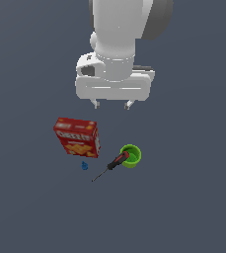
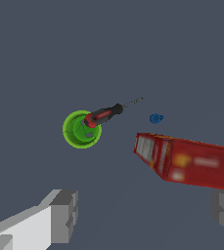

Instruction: Pick up a designated object from a clutter of objects.

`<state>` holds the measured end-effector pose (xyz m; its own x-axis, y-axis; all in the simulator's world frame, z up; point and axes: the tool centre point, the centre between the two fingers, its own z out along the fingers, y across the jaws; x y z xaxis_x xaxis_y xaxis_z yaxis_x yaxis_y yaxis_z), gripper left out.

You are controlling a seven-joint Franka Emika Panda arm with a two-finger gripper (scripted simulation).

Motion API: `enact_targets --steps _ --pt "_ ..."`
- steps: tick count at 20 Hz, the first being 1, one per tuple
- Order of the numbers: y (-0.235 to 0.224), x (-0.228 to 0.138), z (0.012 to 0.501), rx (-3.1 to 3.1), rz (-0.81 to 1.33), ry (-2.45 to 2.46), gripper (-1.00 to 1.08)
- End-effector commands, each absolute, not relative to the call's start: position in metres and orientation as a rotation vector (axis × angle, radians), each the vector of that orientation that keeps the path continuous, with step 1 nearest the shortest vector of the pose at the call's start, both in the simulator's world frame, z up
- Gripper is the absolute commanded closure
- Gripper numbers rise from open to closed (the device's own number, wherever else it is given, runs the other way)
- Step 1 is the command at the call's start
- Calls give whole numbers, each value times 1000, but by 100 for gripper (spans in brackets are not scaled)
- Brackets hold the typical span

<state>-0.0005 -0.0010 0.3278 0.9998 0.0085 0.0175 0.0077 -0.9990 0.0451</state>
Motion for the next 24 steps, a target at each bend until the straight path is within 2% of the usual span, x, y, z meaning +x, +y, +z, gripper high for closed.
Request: enact_targets --steps 1,24 --pt "-1 -1 328 3096 27 12 -92" --pt "-7 6 306 3134 1 -140 -92"
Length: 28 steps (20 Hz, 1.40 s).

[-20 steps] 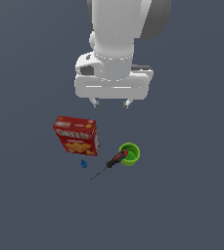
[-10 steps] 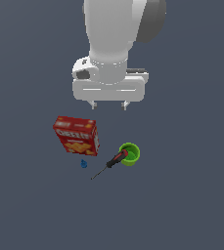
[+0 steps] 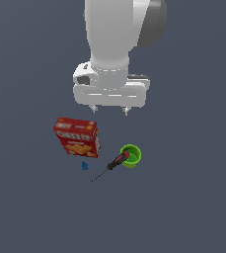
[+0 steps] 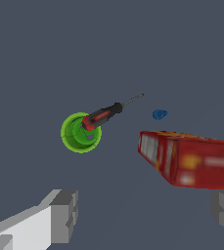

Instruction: Pick up a designated object from a clutter of objects.

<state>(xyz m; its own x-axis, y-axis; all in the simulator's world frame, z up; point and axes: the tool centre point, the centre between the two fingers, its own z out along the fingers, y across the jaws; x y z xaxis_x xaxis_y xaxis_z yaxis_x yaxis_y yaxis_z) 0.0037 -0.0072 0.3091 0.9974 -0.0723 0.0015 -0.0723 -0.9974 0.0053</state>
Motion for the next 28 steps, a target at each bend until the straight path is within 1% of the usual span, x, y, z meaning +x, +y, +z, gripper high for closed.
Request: enact_targets --steps 1,10,28 --pt "-7 8 303 3134 1 -162 -92" --pt "-7 32 269 3113 -1 -459 -92" --pt "-10 81 167 2909 -5 -1207 -92"
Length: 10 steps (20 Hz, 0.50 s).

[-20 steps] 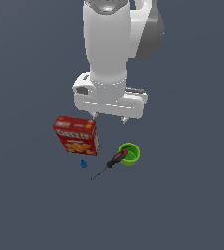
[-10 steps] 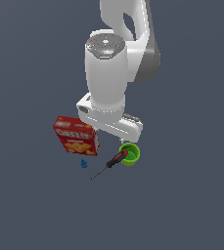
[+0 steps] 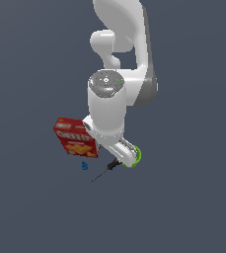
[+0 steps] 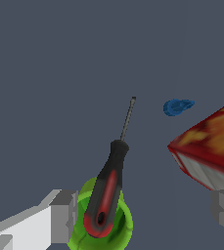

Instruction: Pick up a designated object from a clutter of objects.

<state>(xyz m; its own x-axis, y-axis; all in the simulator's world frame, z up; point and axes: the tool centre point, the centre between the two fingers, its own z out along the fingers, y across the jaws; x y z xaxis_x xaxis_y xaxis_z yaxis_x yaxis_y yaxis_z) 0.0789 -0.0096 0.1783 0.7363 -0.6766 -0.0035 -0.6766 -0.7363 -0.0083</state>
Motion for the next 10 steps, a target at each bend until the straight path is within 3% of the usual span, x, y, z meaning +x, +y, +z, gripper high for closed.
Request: enact_targets --steps 1,10 --pt "-10 83 161 -2880 5 1239 -92" --pt "-12 94 122 -2768 2 1482 -92"
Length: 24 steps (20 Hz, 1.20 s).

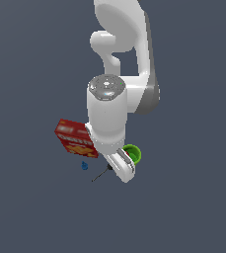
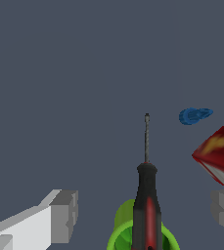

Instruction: Pick up a designated object from a clutter of objects.

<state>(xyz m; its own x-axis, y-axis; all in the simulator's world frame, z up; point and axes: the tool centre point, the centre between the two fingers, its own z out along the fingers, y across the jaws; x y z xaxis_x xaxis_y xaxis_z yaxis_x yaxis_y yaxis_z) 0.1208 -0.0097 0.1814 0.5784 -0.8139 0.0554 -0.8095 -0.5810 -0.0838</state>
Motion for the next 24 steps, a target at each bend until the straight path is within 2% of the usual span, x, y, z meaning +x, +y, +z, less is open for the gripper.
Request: enact_targets --steps 1,9,10,11,12,17,24 --pt "-12 95 119 -2759 2 1498 -92" --pt "-13 97 109 -2727 0 1560 -92" --pt "-7 141 159 -2693 -131 1511 -92" --pt "-4 135 181 -2680 -176 1494 -92" --pt "-4 135 180 -2681 -175 1494 -92" --pt "-5 130 161 -2688 -148 1505 -92" --pt "-10 110 97 -2713 -56 1541 -92"
